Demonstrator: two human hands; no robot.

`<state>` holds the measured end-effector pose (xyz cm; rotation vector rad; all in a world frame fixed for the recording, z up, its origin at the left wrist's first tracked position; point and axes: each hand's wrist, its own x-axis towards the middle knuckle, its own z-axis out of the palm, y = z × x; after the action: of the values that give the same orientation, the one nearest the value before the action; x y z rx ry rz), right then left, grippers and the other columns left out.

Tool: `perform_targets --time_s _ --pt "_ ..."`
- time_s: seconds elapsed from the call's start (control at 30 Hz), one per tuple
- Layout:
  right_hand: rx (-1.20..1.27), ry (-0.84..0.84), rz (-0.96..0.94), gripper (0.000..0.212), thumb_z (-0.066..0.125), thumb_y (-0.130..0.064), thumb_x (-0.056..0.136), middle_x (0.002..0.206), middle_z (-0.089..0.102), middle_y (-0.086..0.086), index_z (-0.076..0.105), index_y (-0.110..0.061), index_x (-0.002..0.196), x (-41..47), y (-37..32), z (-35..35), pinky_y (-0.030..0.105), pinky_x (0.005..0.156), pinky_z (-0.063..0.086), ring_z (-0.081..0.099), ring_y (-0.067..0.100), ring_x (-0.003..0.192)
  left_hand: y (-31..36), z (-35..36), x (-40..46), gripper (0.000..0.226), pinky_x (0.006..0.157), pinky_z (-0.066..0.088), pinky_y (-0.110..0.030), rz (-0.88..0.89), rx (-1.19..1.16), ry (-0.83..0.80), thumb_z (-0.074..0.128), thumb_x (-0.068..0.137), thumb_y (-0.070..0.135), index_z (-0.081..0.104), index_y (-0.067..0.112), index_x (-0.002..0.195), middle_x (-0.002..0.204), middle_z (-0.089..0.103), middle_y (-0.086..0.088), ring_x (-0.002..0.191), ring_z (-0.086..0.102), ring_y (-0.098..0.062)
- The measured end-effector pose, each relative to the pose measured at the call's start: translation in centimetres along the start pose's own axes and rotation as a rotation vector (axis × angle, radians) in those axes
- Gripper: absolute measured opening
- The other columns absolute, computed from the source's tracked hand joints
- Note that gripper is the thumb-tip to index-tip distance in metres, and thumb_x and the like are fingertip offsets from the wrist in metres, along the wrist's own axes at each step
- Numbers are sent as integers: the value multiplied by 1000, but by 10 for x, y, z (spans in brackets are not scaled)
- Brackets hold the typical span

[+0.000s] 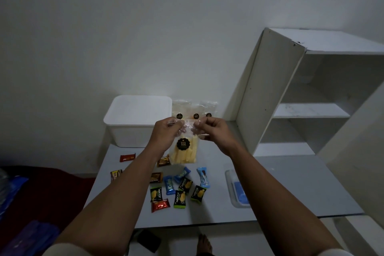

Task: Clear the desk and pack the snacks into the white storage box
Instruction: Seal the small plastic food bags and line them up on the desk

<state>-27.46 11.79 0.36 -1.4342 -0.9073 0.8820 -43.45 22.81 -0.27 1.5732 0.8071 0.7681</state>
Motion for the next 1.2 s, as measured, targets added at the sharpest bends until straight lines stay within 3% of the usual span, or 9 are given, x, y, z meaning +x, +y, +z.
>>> perform_targets --time_s 0.13,0.27,0.4,0.5,0.63,0.7,0.83,0.97,1.2 --pt "2 21 -24 17 69 -16 97 87 77 6 66 -17 81 -2 -1 -2 35 80 53 75 19 88 0 2 1 15 76 55 -28 -43 -57 -11 68 96 20 76 8 91 80 78 -3 74 73 -8" --pt "22 70 -38 18 68 -13 97 78 73 -1 67 -18 80 -4 -5 -5 35 76 52 72 20 81 -3 2 0 23 90 59 -41 -76 -82 24 64 98 29 78 11 94 94 78 -13 94 74 -25" --pt "28 70 -19 13 68 -16 98 79 75 -3 70 -14 85 -6 -5 -9 37 80 53 71 10 74 2 5 -4 24 87 58 -35 -84 -116 1 58 102 20 75 10 88 88 76 -8 82 71 -15" --pt "29 49 -33 11 68 -15 98 79 72 -2 67 -11 87 -8 -3 -9 35 80 54 71 10 74 4 7 -4 18 85 57 -35 -90 -118 12 61 99 20 76 11 94 92 75 -7 89 71 -21" --pt "32 1 -29 20 66 -11 98 74 67 -4 63 -15 79 -7 -5 -9 38 80 53 65 13 70 5 6 -5 27 82 54 -44 -65 -37 58 62 87 31 75 9 78 84 71 -19 81 64 -25" --pt "31 10 -28 21 69 -12 97 77 71 -1 66 -18 77 -7 -6 -11 39 81 53 67 18 75 7 8 -7 26 82 55 -42 -59 -33 37 59 93 21 73 12 74 83 72 -15 80 65 -24" --pt "16 26 -41 14 72 -16 95 85 75 9 71 -13 81 -8 -6 -10 39 82 56 72 20 82 11 13 -7 27 81 56 -37 -8 4 6 54 98 9 73 10 79 83 70 -10 78 65 -19" --pt "1 13 -57 15 69 -12 97 85 70 9 70 -13 82 -4 -1 -7 34 78 58 69 15 76 8 12 -5 24 84 58 -45 0 22 -6 59 97 17 74 7 82 83 72 -19 78 67 -21" --pt "-7 30 -58 13 72 -13 95 87 75 12 72 0 92 -2 3 -10 33 78 60 73 18 79 10 17 -8 21 70 56 -20 20 40 -43 57 100 11 76 7 91 82 74 -7 70 69 -6"
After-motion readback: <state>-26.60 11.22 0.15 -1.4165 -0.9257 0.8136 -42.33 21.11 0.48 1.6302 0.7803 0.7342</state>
